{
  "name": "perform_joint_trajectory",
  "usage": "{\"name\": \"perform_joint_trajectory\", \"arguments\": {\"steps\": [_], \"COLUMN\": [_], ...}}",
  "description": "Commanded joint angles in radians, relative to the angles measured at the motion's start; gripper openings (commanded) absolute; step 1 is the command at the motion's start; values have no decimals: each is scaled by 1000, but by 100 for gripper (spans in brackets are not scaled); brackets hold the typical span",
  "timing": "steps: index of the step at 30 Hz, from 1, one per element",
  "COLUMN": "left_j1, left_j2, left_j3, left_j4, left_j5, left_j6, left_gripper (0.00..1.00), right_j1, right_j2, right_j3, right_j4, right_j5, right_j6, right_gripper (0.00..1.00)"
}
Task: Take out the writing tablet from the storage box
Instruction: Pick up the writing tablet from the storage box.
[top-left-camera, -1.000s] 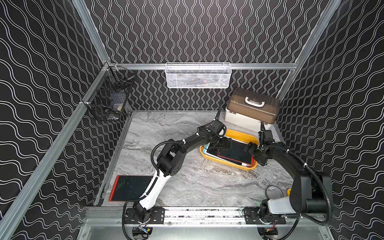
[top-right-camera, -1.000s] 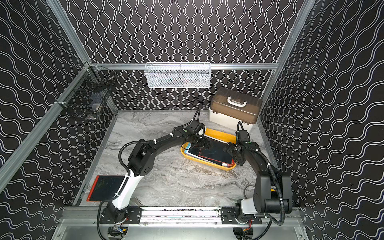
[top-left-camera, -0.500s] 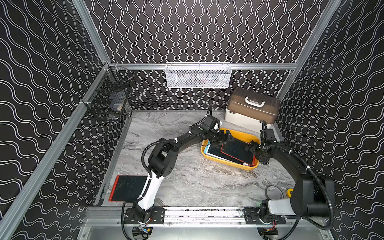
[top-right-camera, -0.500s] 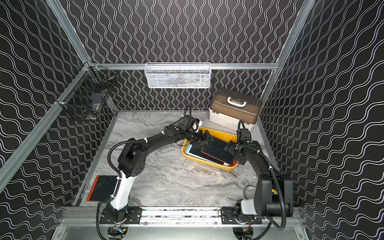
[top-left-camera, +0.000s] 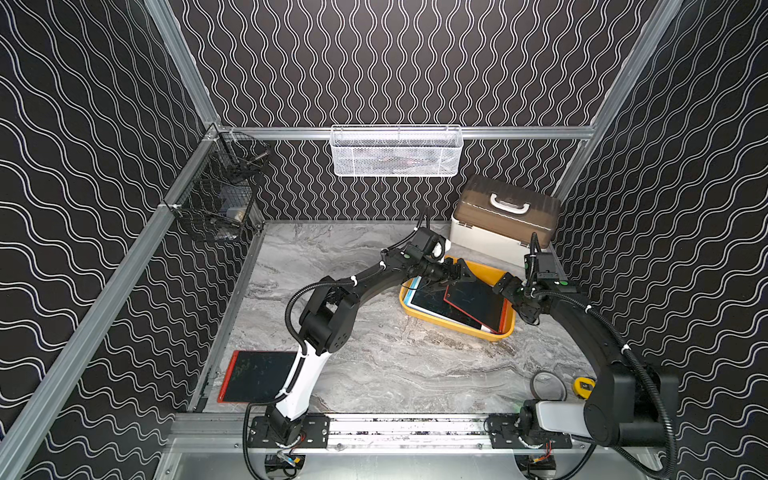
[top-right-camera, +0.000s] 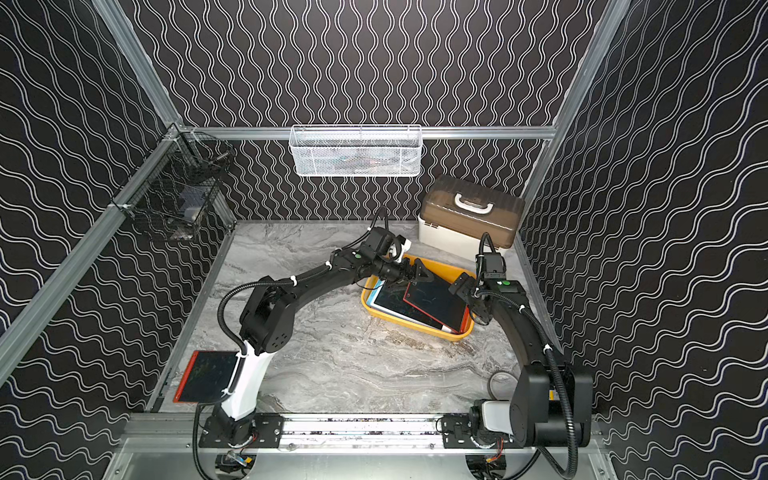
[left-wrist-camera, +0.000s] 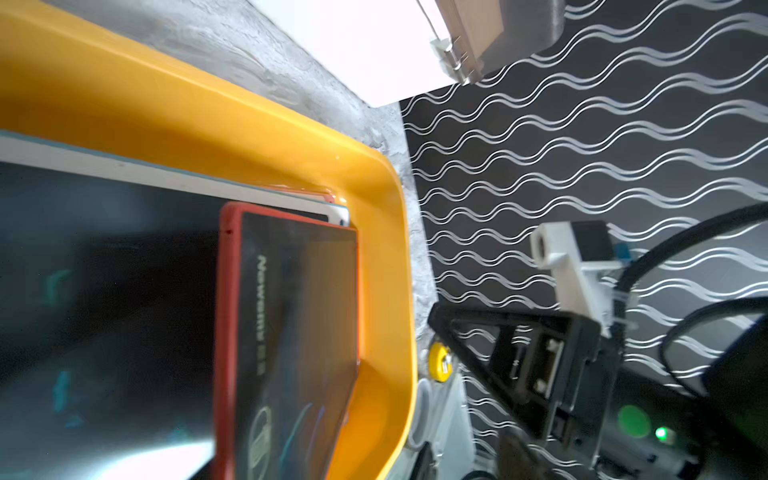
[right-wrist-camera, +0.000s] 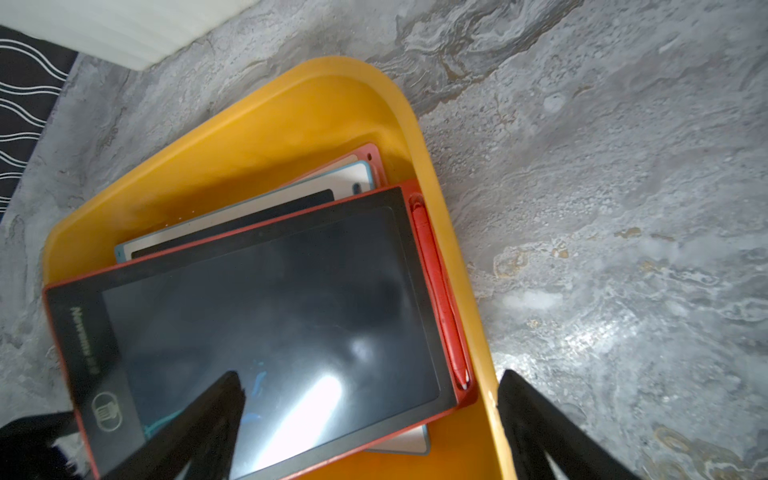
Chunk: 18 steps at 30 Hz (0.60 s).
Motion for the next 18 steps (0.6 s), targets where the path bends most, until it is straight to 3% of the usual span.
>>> {"name": "perform_joint_trajectory", "arguments": {"steps": [1, 9, 18], "left_j1": [10, 18, 18], "left_j2": [-36, -35, -21], "left_j3": [10, -24, -19], "left_j4": [-152, -169, -130], "left_j5": [-83, -44, -18], "left_j6": [158, 199, 157], "left_gripper": [83, 41, 22], "right_j1": [0, 0, 0], "right_j2": [-13, -57, -108], "right_j3": [10, 12, 12], "right_j4": [-33, -62, -74], "right_j5": [30, 55, 77], "right_j6": [19, 38, 48], "right_gripper": [97, 97, 97]}}
